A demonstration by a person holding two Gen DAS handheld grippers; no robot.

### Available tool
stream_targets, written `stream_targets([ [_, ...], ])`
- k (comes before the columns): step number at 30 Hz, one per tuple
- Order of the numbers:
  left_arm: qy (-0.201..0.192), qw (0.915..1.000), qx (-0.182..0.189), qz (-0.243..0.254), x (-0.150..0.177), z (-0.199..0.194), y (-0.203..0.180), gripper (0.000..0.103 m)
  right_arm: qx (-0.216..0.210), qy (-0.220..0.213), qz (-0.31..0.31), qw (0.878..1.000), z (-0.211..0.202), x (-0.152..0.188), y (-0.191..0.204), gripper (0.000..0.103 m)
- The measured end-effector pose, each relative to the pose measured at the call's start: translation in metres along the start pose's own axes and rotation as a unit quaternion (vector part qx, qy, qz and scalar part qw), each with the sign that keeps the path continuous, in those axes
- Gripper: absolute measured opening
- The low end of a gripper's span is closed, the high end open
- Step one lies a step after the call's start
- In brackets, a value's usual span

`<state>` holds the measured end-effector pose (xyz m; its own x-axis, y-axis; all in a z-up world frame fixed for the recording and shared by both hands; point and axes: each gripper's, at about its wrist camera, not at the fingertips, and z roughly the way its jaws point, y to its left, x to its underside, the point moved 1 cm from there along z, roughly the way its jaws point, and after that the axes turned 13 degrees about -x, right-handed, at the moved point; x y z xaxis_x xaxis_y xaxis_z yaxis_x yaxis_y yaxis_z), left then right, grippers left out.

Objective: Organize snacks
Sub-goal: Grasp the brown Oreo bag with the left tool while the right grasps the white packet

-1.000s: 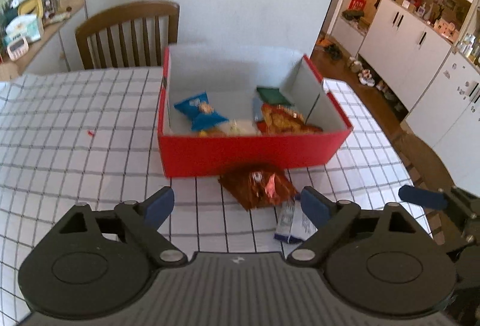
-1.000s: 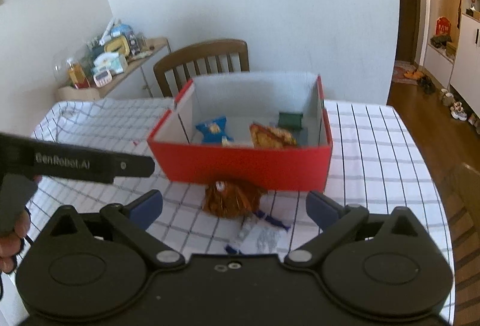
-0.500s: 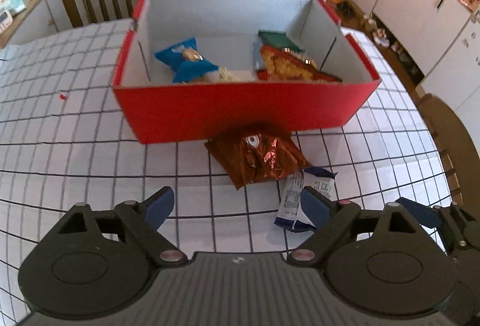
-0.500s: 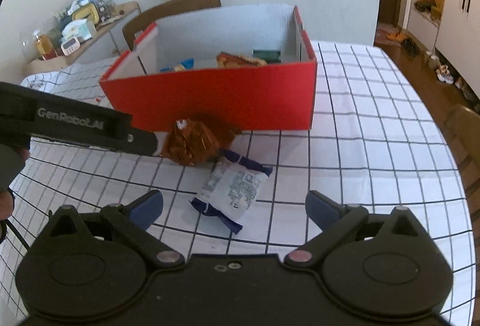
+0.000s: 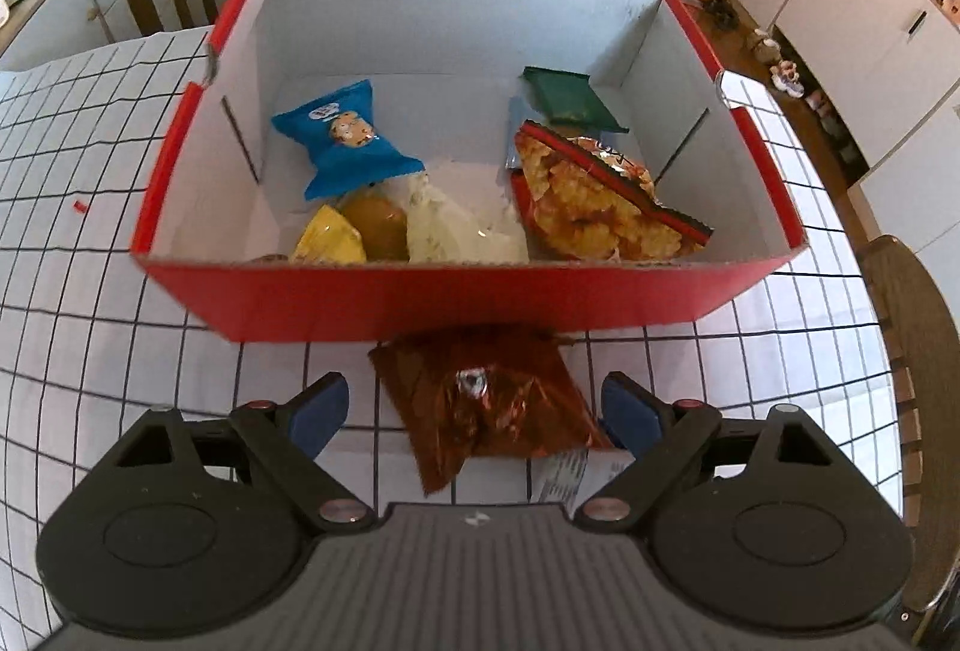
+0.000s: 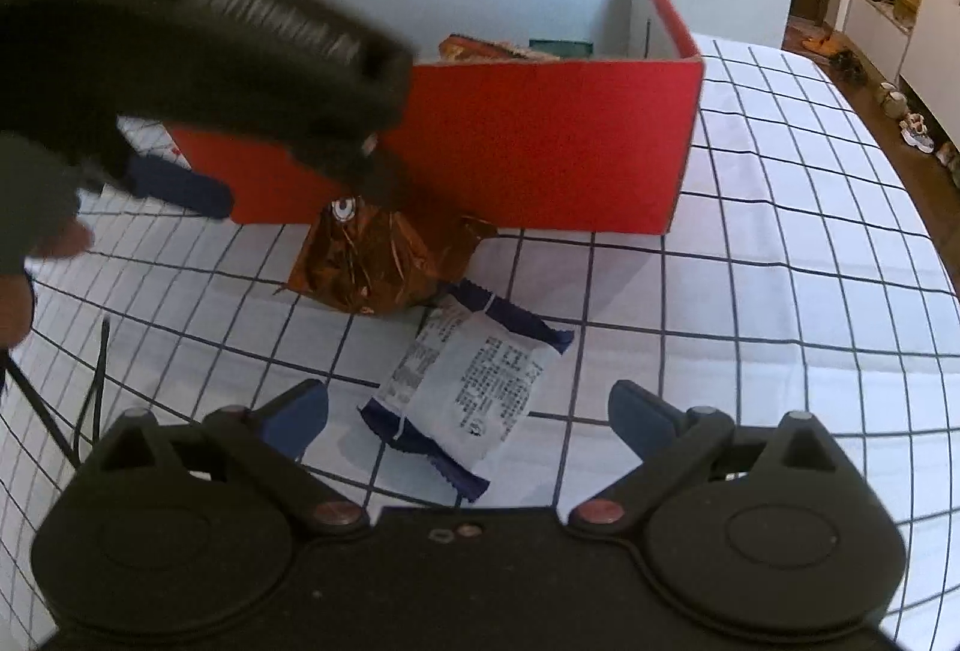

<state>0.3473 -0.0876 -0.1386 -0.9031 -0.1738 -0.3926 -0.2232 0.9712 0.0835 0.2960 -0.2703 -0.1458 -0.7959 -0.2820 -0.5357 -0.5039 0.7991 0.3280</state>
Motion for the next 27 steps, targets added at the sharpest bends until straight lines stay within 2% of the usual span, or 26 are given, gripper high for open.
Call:
stream_targets([
  [10,0.026,0.9996,-0.015,0.001,-0.002,0.032,-0.012,0.092,0.022,0.019,-0.009,1.0,0.026,-0.006,-0.004,0.1],
  [14,0.044,0.9989,-0.003,-0.012,0.0,0.044,-0.009,0.092,0.037,0.023,-0.014,0.999,0.035,-0.006,-0.001,0.099],
  [19,0.049,0.9986,0.001,-0.019,0.002,0.05,-0.005,0.092,0.055,0.025,-0.024,0.998,0.042,-0.005,0.006,0.098],
  [21,0.044,0.9989,0.001,-0.018,0.004,0.05,-0.004,0.091,0.062,0.027,-0.035,0.997,0.043,-0.003,0.011,0.093],
  [22,0.042,0.9989,0.003,-0.018,0.004,0.049,-0.003,0.085,0.06,0.025,-0.038,0.997,0.042,-0.002,0.013,0.091],
  [27,0.042,0.9988,0.014,-0.022,0.009,0.045,0.003,0.072,0.051,0.021,-0.051,0.997,0.039,0.005,0.023,0.065],
])
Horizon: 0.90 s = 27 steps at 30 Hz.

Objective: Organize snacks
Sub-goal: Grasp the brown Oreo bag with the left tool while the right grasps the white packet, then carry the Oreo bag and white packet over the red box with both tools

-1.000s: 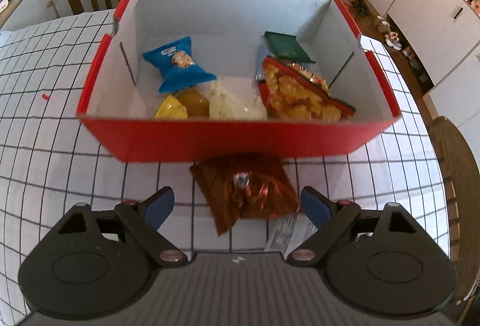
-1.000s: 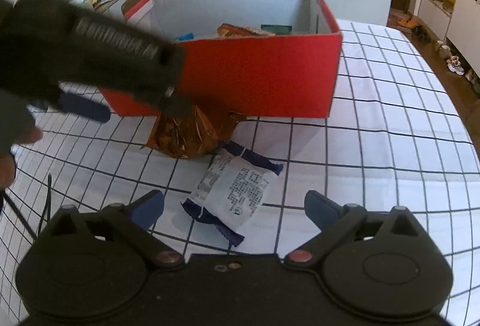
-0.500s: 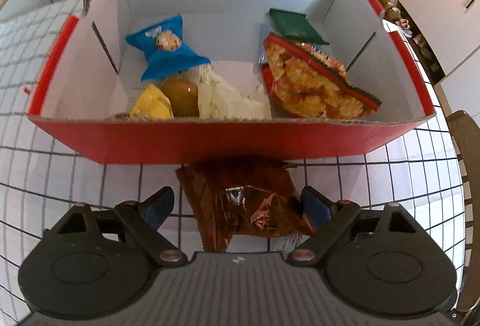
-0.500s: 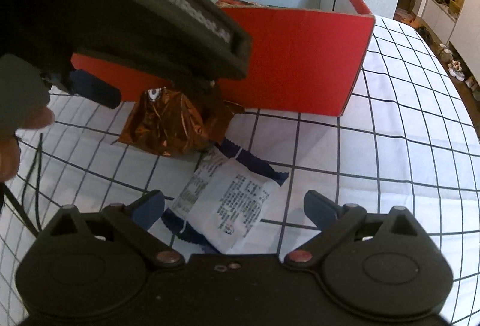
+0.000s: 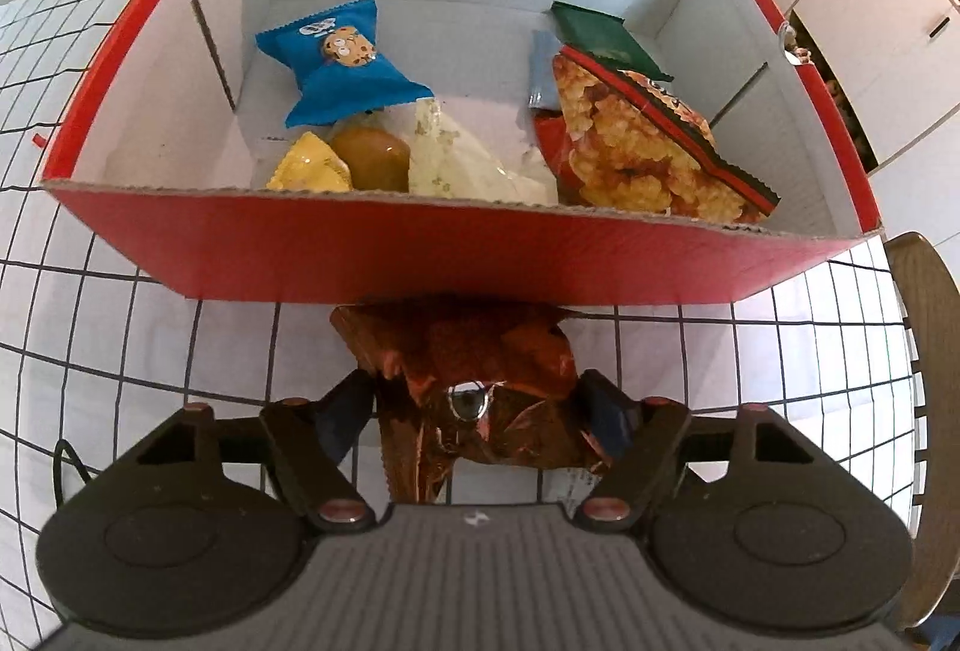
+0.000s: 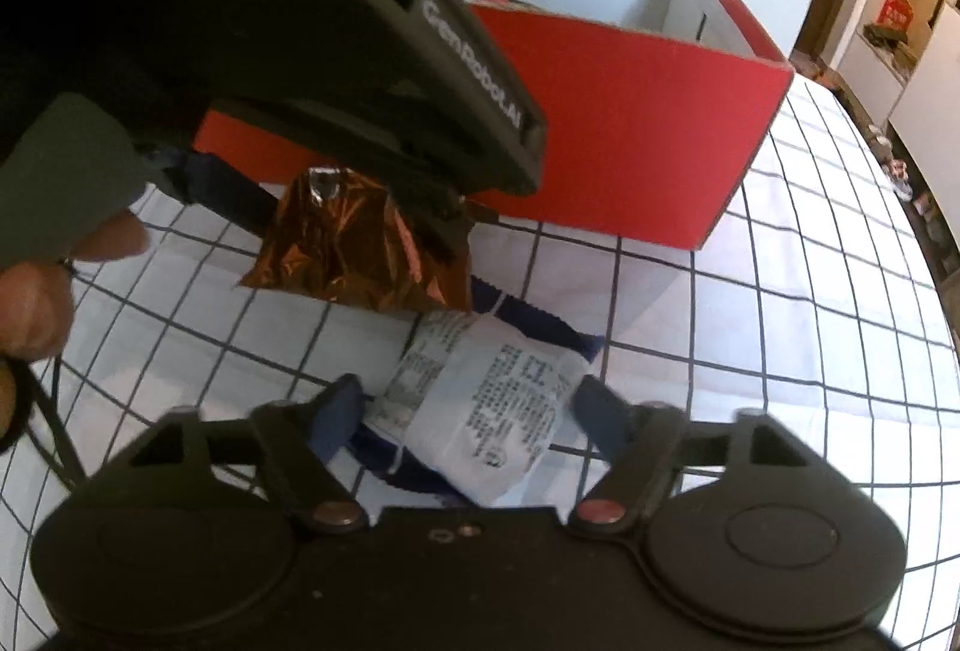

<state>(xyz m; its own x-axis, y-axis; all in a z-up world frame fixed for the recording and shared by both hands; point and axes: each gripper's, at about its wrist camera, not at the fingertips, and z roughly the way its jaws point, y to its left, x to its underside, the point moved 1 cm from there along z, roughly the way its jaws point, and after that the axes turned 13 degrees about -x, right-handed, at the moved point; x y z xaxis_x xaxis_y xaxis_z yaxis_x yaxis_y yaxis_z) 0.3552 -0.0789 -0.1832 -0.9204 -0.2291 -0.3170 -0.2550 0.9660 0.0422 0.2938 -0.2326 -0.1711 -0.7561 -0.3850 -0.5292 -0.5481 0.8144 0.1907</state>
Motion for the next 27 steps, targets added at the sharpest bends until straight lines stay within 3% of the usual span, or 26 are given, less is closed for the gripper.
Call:
stream_targets([
  [7,-0.017,0.9998,-0.007,-0.005,0.013,-0.012,0.016,0.062,-0.003,-0.015,0.03,0.999,-0.012,0.015,-0.008,0.058],
  [15,-0.042,0.9991,-0.002,-0.008,0.038,-0.037,0.039,0.062,-0.021,-0.038,0.054,0.998,-0.052,0.029,-0.013,0.058],
  [27,-0.106,0.9943,0.011,-0.001,0.058,-0.107,0.056,0.062,-0.046,-0.087,0.032,0.995,-0.112,0.012,-0.004,0.058],
])
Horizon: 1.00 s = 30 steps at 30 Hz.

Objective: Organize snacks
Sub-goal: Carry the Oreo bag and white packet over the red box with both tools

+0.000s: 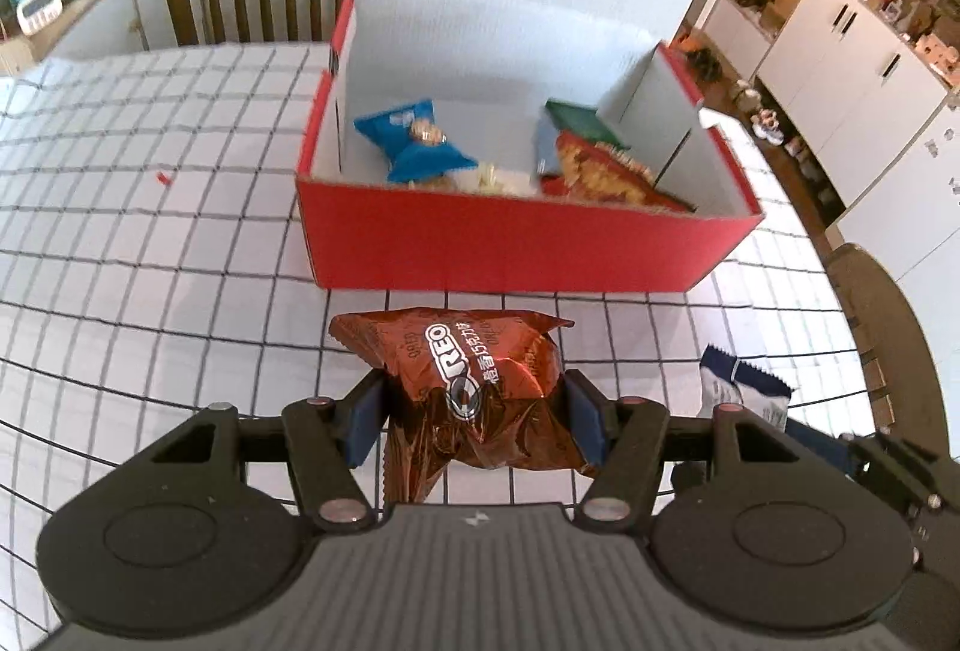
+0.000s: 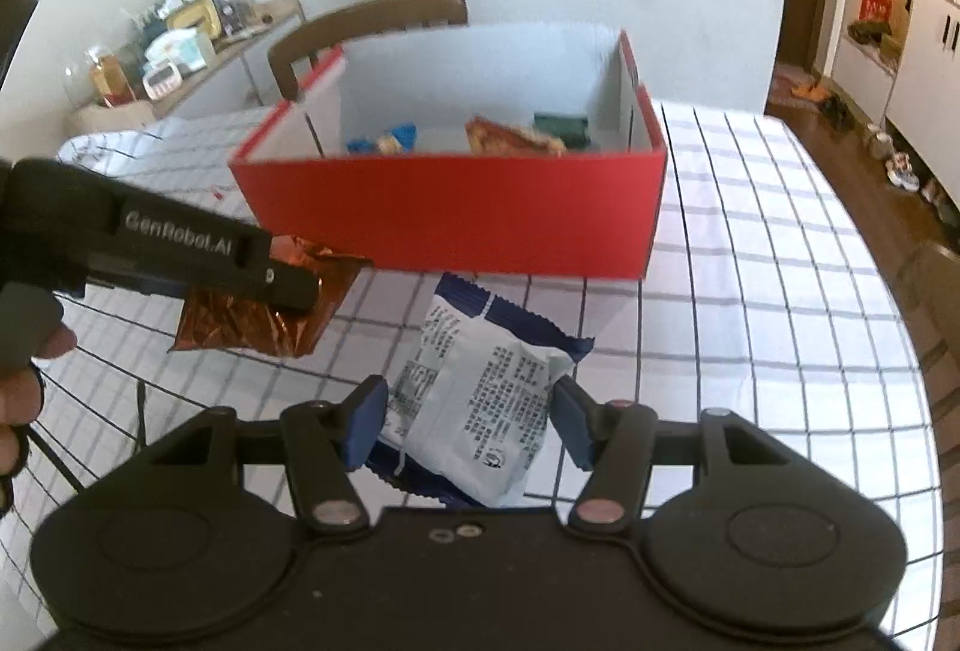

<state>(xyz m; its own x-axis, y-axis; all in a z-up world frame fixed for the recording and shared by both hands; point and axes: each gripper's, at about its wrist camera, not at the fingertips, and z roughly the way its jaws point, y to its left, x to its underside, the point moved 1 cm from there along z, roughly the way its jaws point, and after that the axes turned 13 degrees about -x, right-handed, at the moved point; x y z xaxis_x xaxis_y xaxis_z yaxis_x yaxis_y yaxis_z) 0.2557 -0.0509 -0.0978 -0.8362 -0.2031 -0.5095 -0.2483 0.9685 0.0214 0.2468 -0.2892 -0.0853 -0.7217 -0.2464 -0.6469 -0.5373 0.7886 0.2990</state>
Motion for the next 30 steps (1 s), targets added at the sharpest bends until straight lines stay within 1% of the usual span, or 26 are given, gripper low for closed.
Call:
stream_targets([
  [6,-0.04,0.9991,-0.008,0.013,-0.006,-0.034,0.001,0.062,-0.004,-0.026,-0.021,0.999,-0.021,-0.023,0.008,0.058],
  [11,-0.061,0.9981,-0.008,0.009,-0.017,-0.054,0.002,0.062,-0.006,-0.043,-0.033,0.999,-0.03,-0.045,0.015,0.058],
  [17,-0.082,0.9964,-0.021,0.007,-0.033,-0.072,0.004,0.062,-0.007,-0.06,-0.042,0.997,-0.04,-0.065,0.017,0.058],
  [24,-0.105,0.9934,-0.042,0.02,-0.055,-0.08,-0.003,0.062,-0.014,-0.071,-0.056,0.996,-0.039,-0.094,0.016,0.058],
  [30,-0.114,0.9914,-0.06,0.025,-0.077,-0.072,-0.01,0.062,-0.01,-0.074,-0.066,0.995,-0.028,-0.118,0.011,0.058],
])
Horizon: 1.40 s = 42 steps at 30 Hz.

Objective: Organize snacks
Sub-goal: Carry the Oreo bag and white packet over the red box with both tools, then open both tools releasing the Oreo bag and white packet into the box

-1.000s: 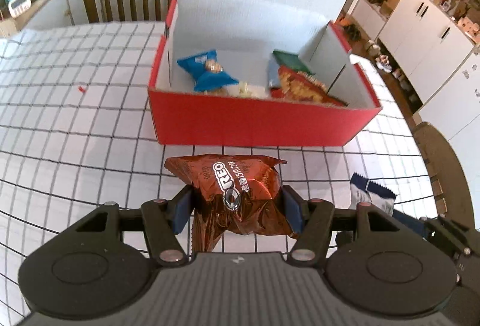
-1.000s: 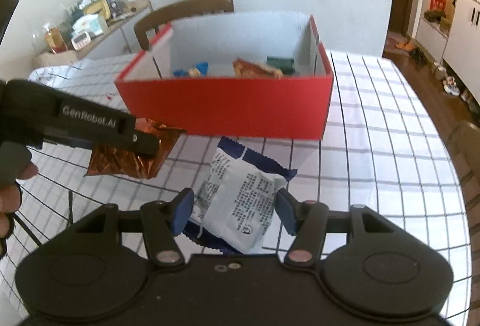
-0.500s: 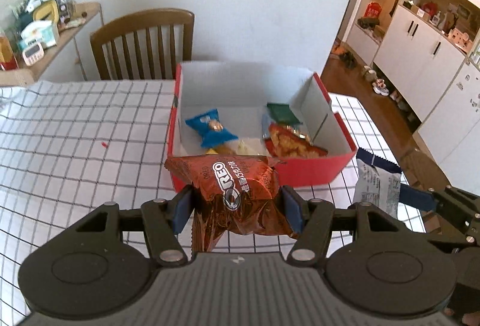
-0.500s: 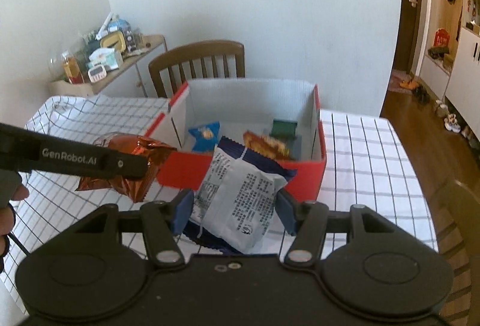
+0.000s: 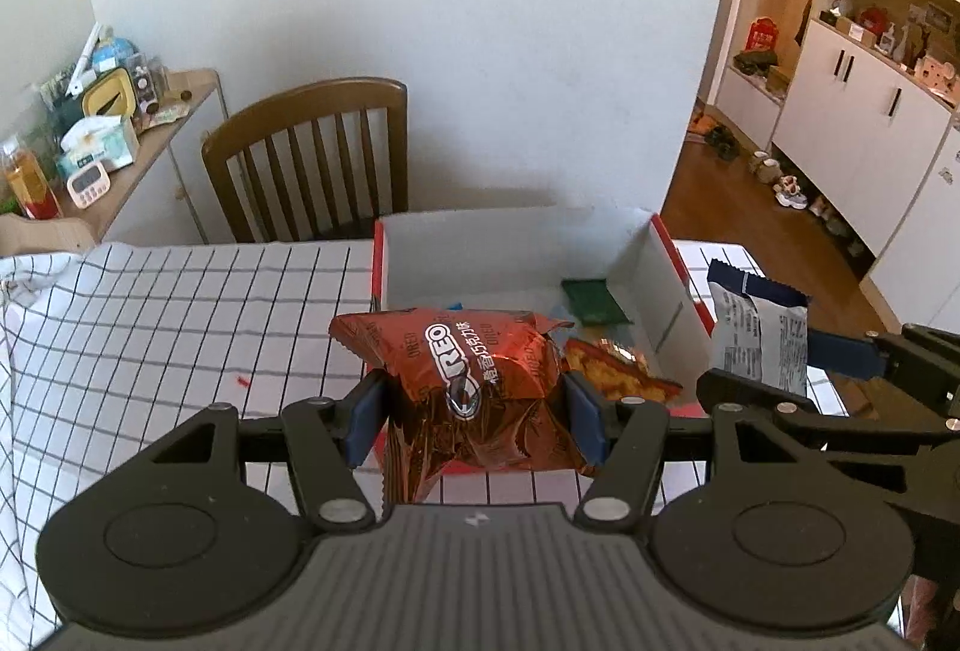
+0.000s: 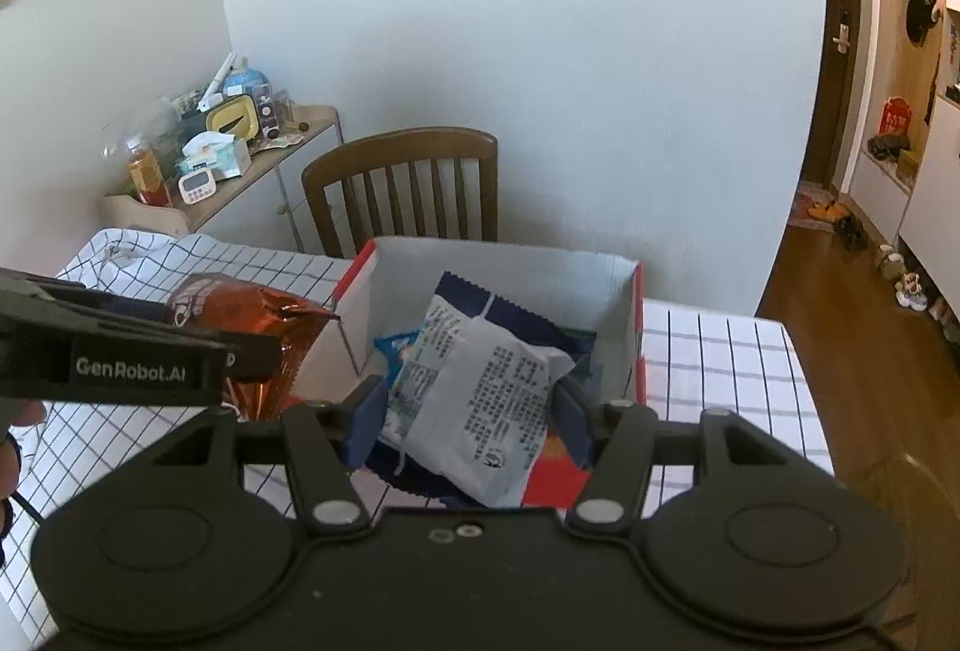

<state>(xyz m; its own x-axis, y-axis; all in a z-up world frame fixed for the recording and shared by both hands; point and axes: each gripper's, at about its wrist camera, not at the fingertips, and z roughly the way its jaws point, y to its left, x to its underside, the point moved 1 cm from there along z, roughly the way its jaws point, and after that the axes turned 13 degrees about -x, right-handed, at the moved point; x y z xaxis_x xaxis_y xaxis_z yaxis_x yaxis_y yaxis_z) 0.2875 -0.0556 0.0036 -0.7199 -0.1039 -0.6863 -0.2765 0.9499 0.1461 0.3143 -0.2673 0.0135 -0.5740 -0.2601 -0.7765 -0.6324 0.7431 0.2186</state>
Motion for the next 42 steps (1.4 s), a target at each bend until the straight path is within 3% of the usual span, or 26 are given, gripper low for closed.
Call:
stream_targets([
  [14,0.035,0.9988,-0.034,-0.005,-0.023,0.07,-0.013,0.062,-0.005,0.03,-0.016,0.999,0.054,-0.02,-0.025,0.058],
  [28,0.093,0.9944,-0.046,0.015,-0.017,0.145,-0.03,0.062,-0.004,0.088,0.002,0.996,0.118,-0.005,-0.063,0.058],
  [42,0.128,0.9908,-0.036,0.023,0.002,0.165,-0.04,0.063,0.0,0.115,0.015,0.993,0.132,0.015,-0.072,0.059],
])
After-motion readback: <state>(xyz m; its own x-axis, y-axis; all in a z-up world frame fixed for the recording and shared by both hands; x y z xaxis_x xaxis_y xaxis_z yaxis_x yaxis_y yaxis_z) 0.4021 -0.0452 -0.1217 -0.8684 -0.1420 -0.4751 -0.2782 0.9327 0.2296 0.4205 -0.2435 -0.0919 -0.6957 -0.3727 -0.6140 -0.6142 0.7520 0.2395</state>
